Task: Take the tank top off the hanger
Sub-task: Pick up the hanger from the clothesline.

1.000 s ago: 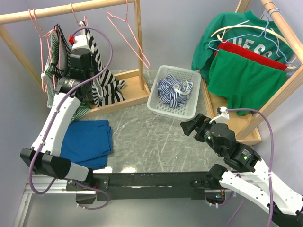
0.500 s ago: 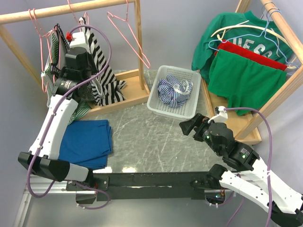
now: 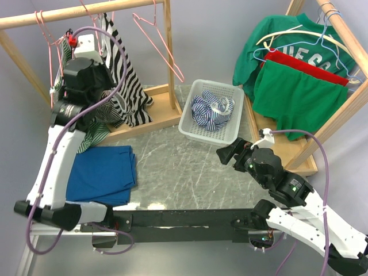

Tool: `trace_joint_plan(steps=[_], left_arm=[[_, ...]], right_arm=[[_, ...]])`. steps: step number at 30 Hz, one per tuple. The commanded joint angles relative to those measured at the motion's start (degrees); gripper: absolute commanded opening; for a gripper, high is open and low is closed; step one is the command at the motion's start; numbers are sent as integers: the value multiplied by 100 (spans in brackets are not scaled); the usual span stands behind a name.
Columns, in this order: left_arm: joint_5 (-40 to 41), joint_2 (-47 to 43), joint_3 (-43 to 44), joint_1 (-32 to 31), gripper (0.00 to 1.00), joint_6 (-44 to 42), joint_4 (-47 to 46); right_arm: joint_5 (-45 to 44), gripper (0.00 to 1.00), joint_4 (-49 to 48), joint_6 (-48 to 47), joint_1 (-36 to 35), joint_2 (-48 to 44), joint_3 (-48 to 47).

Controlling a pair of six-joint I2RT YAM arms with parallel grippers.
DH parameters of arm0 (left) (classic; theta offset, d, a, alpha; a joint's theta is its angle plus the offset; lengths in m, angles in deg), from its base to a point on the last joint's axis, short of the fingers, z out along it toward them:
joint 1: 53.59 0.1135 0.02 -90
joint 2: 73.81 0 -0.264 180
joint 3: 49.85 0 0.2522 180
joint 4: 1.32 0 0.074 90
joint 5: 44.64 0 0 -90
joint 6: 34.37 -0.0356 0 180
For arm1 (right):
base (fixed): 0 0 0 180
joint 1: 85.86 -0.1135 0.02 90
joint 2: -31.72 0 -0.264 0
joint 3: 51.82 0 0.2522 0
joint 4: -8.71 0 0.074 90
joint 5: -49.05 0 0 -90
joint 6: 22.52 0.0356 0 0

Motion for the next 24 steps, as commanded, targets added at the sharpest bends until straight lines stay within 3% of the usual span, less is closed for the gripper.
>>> trace_joint_plan(steps=[1, 15, 24], left_arm=[[-844, -717, 240, 6, 1, -19, -228], [-2303, -1560, 319, 7, 1, -238, 966], [-2102, -1851, 161, 7, 1, -309, 2074]], right_arm=[[39, 100, -320, -39, -17, 128, 54], [65, 100, -224, -57, -8, 146, -69], [-31, 100, -74, -118, -17, 129, -210]])
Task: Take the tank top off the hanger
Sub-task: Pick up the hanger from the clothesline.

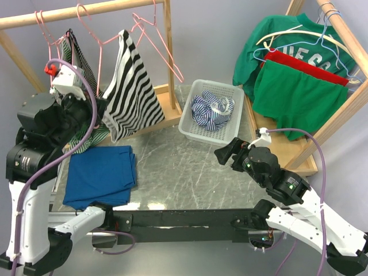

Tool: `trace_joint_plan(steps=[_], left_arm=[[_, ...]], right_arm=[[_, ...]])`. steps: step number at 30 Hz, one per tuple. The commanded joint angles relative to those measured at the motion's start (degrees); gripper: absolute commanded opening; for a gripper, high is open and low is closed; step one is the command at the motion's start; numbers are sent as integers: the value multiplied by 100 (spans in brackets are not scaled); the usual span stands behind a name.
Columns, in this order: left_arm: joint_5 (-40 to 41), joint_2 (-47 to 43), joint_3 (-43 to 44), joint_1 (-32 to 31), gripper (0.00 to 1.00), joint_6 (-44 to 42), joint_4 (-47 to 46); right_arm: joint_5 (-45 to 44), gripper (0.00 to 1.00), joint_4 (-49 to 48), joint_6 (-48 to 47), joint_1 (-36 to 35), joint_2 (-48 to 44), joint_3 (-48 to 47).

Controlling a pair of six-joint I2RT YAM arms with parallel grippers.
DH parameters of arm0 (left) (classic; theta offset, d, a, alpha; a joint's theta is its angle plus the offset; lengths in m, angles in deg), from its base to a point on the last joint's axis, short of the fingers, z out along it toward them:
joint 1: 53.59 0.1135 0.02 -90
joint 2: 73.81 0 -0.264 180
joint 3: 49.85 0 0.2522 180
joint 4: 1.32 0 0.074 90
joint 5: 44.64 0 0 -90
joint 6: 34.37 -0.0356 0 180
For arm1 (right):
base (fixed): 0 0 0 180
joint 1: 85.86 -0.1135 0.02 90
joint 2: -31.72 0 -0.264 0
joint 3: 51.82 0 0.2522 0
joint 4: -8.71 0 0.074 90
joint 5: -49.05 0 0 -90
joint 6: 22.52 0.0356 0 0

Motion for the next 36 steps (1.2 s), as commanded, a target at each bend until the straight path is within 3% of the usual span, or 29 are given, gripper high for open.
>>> trace_joint_plan(steps=[1, 7, 11, 18, 25, 30, 36], left_arm=[[-139, -138, -9, 13, 1, -151, 247], [-1131, -568, -342, -5, 1, -371, 310], [-2516, -596, -432, -13, 1, -580, 387], [-3741, -700, -669, -40, 1, -819, 546], [-4252, -771, -976, -224, 1, -872, 775], [-4297, -666, -1546, -602, 1, -644, 784], [-3533, -683, -2110, -1058, 1, -319, 643]], right_arm=[[-112, 100, -2, -90, -17, -29, -247], [-86, 100, 42, -55, -8, -20, -256], [-270, 100, 130, -28, -8, -99, -343], [-569, 100, 446, -63, -8, -327, -659], [-745, 100, 649, -90, -17, -503, -915], [-254, 100, 157, -432, -17, -363, -1002], [274, 95, -326, -652, -8, 340, -1266]])
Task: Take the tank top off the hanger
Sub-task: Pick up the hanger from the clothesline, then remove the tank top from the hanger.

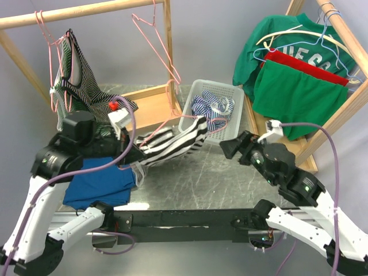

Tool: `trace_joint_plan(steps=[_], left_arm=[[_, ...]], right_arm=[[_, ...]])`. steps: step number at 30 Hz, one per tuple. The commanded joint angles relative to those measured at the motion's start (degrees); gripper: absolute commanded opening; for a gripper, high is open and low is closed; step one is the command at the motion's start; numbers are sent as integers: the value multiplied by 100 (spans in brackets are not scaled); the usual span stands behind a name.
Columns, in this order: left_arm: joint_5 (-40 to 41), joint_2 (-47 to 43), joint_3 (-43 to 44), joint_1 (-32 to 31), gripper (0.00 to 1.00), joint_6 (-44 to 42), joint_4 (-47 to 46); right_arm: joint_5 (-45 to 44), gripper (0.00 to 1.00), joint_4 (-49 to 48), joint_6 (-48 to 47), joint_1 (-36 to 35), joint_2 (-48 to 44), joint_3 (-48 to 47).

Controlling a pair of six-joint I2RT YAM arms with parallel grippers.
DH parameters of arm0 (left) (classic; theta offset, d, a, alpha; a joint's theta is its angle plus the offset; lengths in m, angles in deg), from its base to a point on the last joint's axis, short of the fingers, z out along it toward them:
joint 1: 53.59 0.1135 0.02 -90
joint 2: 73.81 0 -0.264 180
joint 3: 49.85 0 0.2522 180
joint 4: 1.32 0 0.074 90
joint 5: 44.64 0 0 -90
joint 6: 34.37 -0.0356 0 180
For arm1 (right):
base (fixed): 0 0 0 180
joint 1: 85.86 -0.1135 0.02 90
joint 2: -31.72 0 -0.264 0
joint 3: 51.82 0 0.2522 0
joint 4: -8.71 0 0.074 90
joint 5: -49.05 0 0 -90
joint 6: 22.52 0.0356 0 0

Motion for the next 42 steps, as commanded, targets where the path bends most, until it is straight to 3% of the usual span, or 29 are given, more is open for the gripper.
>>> trace_joint_plan(steps=[1, 18, 20, 22, 23, 36, 39, 42], left_arm=[[391, 1, -255, -357, 1, 283, -268], [699, 133, -756, -868, 1, 635, -822], [673, 133, -791, -920, 1, 652, -848], [726, 125, -835, -947, 1, 661, -857], [743, 116, -844, -964, 1, 661, -866], [559, 98, -853, -1017, 1, 626, -901], [559, 98, -853, -1026, 1, 608, -901], [611, 89, -862, -1035, 1, 582, -866]], right_arm=[[416, 93, -659, -261, -17, 485, -298], [856, 83, -1643, -375, -17, 1434, -254], [839, 77, -1679, -393, -25, 1583, -280], [830, 62, -1662, -410, -17, 1697, -359], [804, 60, -1653, -402, -25, 1750, -368], [689, 56, -1645, -525, -17, 1944, -447], [689, 43, -1662, -560, -17, 2040, -483], [628, 7, -1609, -543, -17, 2050, -518]])
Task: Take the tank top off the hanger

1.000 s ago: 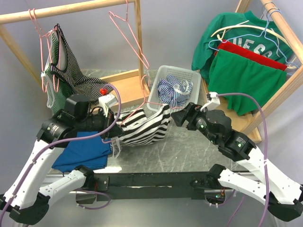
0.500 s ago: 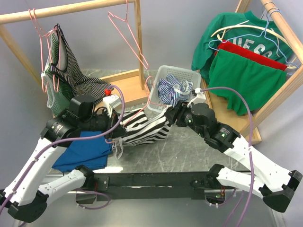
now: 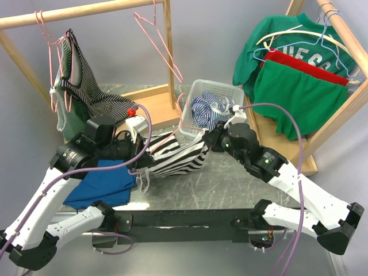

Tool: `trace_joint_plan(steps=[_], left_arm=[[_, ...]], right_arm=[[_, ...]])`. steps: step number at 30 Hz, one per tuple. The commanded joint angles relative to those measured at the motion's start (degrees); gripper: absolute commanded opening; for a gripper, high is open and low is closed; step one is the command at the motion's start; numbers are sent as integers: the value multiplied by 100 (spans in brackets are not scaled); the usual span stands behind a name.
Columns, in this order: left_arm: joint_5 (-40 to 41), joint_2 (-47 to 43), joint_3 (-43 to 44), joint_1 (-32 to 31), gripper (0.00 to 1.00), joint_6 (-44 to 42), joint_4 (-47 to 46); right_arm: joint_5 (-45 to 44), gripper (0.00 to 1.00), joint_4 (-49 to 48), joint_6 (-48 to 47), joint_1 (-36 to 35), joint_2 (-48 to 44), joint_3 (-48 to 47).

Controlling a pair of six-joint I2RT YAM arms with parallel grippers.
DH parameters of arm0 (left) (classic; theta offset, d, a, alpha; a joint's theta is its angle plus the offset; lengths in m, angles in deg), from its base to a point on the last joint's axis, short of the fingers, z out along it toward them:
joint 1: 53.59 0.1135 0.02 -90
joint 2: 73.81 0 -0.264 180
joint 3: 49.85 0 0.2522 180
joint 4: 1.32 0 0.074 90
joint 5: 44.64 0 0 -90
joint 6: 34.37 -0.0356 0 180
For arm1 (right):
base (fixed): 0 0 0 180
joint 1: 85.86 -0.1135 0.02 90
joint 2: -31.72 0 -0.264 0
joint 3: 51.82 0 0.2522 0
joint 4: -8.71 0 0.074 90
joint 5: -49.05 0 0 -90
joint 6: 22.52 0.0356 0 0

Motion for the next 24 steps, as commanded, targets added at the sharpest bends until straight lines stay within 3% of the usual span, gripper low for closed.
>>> trace_joint_plan(steps=[1, 12, 24], left_arm=[[3, -75, 52, -42, 1, -37, -315], [392, -329, -10, -42, 1, -89, -175], [-30, -558, 193, -42, 1, -186, 45]], right_arm=[[-122, 4, -107, -35, -8, -68, -291], [-1571, 2, 779, 18, 159, -772, -282], [-1159, 3, 1070, -246, 1301, -623, -343]])
